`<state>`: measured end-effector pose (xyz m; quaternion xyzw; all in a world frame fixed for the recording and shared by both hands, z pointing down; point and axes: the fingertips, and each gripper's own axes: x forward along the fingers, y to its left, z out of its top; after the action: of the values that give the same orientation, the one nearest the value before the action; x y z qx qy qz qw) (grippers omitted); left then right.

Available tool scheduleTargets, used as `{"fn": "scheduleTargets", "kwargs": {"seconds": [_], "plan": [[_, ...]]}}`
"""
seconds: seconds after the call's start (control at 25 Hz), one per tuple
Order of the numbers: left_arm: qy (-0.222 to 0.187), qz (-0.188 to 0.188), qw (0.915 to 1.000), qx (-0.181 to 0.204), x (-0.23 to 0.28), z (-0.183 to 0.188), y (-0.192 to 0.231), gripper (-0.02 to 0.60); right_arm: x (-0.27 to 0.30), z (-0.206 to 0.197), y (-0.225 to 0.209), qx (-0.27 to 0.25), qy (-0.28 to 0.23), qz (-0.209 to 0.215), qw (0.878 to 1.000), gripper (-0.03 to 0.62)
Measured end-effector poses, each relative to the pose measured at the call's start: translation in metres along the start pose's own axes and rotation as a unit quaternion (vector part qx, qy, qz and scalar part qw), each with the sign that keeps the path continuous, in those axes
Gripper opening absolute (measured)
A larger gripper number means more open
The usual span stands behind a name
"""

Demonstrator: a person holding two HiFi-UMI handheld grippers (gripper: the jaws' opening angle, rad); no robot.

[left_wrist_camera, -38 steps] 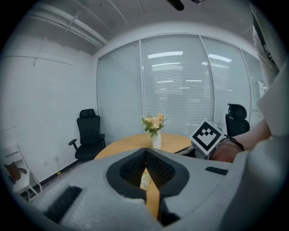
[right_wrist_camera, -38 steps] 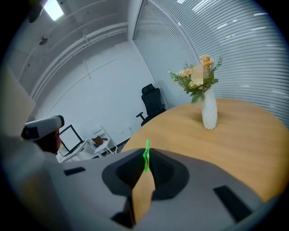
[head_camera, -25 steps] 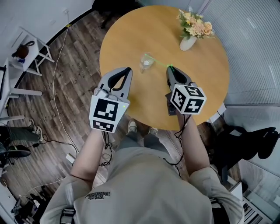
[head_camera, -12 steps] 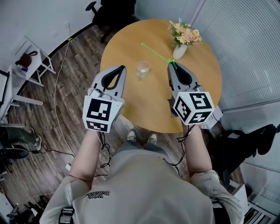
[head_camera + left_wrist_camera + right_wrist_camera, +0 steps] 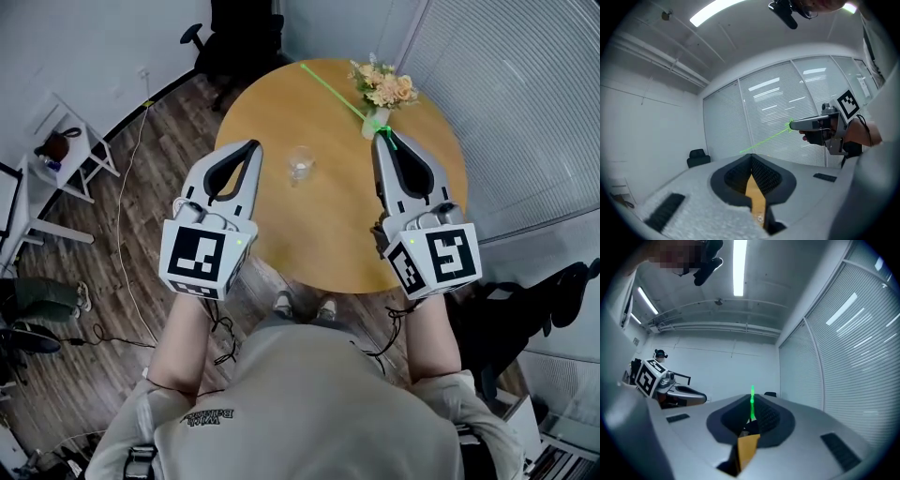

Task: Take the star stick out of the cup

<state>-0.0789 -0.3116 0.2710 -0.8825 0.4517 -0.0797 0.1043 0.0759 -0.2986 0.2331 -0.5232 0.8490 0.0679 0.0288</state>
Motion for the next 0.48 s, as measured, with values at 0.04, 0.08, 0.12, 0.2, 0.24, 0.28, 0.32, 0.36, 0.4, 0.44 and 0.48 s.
{"fn": "scheduleTargets", "kwargs": {"seconds": [0.04, 0.08, 0.12, 0.2, 0.24, 0.28, 0.32, 0.36, 0.4, 0.44, 0.48], "plan": [[-0.005, 0.000, 1.0000, 0.001, -0.001, 0.004, 0.000, 0.020, -0.002, 0.002, -0.001, -0.001, -0.003, 0.000, 1.000, 0.037], [-0.010, 0.001, 0.9999, 0.003, -0.003, 0.008, 0.000, 0.020, -0.004, 0.004, -0.002, -0.003, -0.005, -0.002, 1.000, 0.037], [-0.013, 0.001, 0.9999, 0.003, -0.004, 0.011, -0.001, 0.020, -0.007, 0.005, -0.004, -0.004, -0.007, -0.003, 1.000, 0.037], [-0.016, 0.003, 0.9999, 0.001, -0.007, 0.016, -0.002, 0.020, -0.012, 0.006, -0.007, -0.007, -0.010, -0.008, 1.000, 0.037], [-0.017, 0.004, 0.9998, -0.001, -0.008, 0.017, -0.003, 0.020, -0.015, 0.006, -0.009, -0.009, -0.010, -0.009, 1.000, 0.037], [-0.017, 0.005, 0.9998, 0.000, -0.009, 0.017, -0.004, 0.020, -0.018, 0.006, -0.010, -0.012, -0.009, -0.010, 1.000, 0.037], [-0.015, 0.005, 0.9999, 0.004, -0.011, 0.015, -0.005, 0.020, -0.020, 0.005, -0.011, -0.015, -0.007, -0.009, 1.000, 0.037], [-0.013, 0.005, 0.9999, 0.008, -0.012, 0.013, -0.006, 0.020, -0.022, 0.003, -0.011, -0.017, -0.005, -0.007, 1.000, 0.037], [-0.011, 0.005, 0.9999, 0.008, -0.014, 0.013, -0.008, 0.020, -0.024, 0.002, -0.010, -0.018, -0.002, -0.005, 1.000, 0.037], [-0.008, 0.006, 0.9999, 0.003, -0.016, 0.013, -0.009, 0.020, -0.026, 0.001, -0.009, -0.018, 0.000, -0.003, 1.000, 0.037], [-0.005, 0.008, 0.9999, -0.004, -0.019, 0.014, -0.009, 0.020, -0.028, 0.000, -0.007, -0.018, 0.001, -0.002, 1.000, 0.037]]}}
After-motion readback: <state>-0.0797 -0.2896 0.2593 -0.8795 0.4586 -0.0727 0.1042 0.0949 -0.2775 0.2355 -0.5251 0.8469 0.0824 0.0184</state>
